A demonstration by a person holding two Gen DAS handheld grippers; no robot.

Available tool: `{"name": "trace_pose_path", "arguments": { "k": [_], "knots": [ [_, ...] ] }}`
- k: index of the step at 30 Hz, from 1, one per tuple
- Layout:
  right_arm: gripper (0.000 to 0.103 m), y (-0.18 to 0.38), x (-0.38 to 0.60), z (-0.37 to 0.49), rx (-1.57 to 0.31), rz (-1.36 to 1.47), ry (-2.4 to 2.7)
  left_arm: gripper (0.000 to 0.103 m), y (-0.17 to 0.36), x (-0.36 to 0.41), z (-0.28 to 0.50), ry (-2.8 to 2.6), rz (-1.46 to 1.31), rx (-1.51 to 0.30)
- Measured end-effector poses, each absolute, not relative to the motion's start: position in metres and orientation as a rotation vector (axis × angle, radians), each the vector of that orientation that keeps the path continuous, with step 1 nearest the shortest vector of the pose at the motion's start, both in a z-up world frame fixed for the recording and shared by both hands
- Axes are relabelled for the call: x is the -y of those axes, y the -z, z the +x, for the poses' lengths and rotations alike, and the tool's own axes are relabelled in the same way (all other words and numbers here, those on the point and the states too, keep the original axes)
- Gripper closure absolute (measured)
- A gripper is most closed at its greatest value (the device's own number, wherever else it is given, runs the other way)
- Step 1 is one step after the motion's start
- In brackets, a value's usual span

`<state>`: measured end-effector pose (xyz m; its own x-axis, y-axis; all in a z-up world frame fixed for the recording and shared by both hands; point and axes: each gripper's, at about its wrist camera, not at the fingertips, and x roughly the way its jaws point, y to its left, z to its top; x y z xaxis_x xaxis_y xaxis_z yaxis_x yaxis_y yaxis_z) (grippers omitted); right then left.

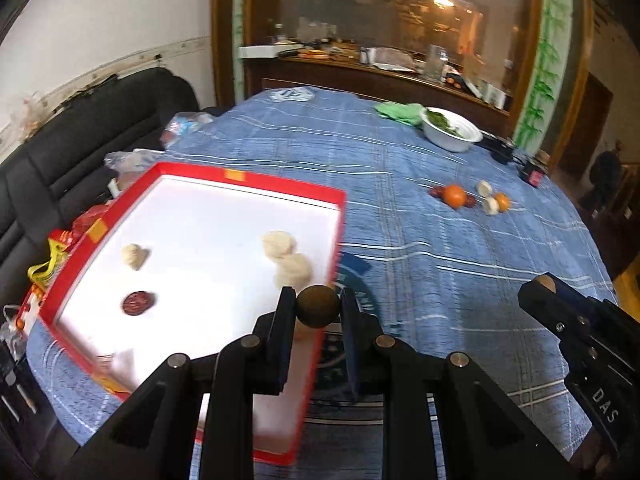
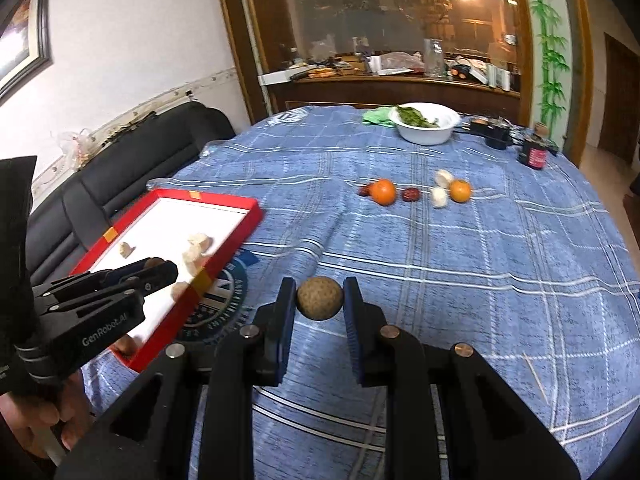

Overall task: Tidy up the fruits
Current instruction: 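Carry both brown round fruits over the red-rimmed tray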

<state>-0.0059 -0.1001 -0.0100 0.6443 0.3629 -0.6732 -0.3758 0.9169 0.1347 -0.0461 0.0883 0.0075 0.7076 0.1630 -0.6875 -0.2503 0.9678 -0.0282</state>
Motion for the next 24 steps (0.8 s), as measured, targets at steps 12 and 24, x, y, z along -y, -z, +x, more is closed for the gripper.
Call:
{"name": "trace_pose_path", "arguments": {
  "k": [12, 24],
  "knots": [
    [0.077, 0.002, 0.024, -0.004, -0.748, -0.077, -0.583, 0.082, -0.002, -0.146, -0.053, -0.357, -0.179, -0.758],
    [0.077, 0.006, -0.033, 0.003, -0.767, -0.112, -0.684, 0.082, 0.007, -0.193, -0.046, -0.464, -0.208, -0.786]
  ]
}}
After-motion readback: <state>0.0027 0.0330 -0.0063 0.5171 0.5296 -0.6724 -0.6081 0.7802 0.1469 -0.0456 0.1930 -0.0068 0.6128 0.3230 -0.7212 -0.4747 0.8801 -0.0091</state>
